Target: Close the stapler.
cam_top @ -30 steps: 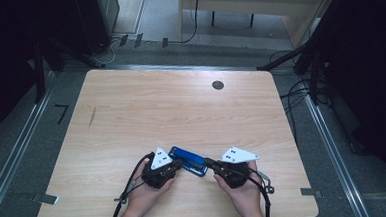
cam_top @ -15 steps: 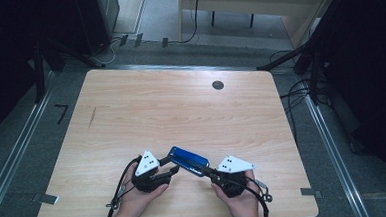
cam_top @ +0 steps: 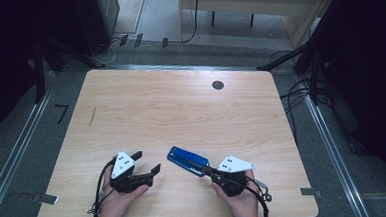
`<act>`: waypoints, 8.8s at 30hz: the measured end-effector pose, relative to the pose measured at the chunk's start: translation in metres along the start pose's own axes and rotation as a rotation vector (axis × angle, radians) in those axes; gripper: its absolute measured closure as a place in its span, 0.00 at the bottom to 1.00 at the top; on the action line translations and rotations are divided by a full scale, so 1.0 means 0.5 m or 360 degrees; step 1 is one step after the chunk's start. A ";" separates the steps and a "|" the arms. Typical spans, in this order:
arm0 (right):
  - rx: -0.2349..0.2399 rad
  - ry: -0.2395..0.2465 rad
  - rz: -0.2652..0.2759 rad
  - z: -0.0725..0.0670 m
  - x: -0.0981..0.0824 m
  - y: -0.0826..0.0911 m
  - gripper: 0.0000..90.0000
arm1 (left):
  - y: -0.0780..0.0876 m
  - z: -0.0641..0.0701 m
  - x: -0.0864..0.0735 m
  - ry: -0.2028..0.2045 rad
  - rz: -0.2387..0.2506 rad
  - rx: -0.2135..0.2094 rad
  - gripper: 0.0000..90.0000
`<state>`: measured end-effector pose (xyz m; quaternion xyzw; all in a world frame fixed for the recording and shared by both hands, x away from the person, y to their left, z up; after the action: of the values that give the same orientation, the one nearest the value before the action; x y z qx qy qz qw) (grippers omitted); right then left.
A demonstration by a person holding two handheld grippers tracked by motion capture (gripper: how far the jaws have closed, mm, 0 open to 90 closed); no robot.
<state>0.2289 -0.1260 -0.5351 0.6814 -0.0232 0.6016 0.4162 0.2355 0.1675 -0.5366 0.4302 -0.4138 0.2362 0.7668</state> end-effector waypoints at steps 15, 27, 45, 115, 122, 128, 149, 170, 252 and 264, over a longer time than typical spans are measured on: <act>-0.0003 0.0023 -0.0051 -0.010 -0.010 -0.021 1.00 | 0.117 -0.137 -0.017 0.0103 0.0081 0.0131 0.15; 0.0011 -0.0003 -0.0078 -0.017 -0.017 -0.025 1.00 | 0.146 -0.203 -0.005 0.0167 0.0121 0.0337 0.15; 0.0028 -0.0013 -0.0149 -0.030 -0.034 -0.051 1.00 | 0.135 -0.212 -0.007 0.0202 0.0049 0.0365 0.16; 0.0010 -0.0072 -0.0144 0.043 -0.020 -0.083 1.00 | 0.129 -0.212 -0.006 0.0199 0.0000 0.0392 0.16; -0.0010 -0.0073 -0.0145 0.049 -0.019 -0.085 1.00 | 0.129 -0.211 -0.006 0.0189 -0.0007 0.0392 0.16; 0.0003 -0.0081 -0.0147 0.053 -0.018 -0.087 1.00 | 0.128 -0.211 -0.006 0.0182 -0.0009 0.0394 0.16; -0.0011 -0.0136 -0.0032 0.056 -0.009 -0.034 0.56 | 0.128 -0.211 -0.006 0.0182 -0.0012 0.0386 0.16; -0.0077 -0.0272 0.0052 0.102 -0.013 0.051 0.22 | 0.128 -0.211 -0.006 0.0180 -0.0010 0.0383 0.16; -0.0582 -0.0482 0.0212 0.286 -0.267 0.325 0.00 | 0.127 -0.210 -0.006 0.0181 -0.0014 0.0390 0.16; -0.0567 -0.0497 0.0192 0.286 -0.273 0.304 0.00 | 0.127 -0.211 -0.006 0.0183 -0.0021 0.0391 0.16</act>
<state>0.2251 -0.3743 -0.5575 0.6793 -0.2336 0.4993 0.4844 0.2337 0.2905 -0.5399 0.5094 -0.3344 0.3043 0.7322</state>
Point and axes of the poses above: each handheld gripper's, and its own axes: y roughly backward along the jaws, x roughly out of its top, z roughly to its right, the point moved 3 cm from there along -y, roughly forward along the jaws, and after that the axes turned 13 degrees about y, right-handed, at the moved point
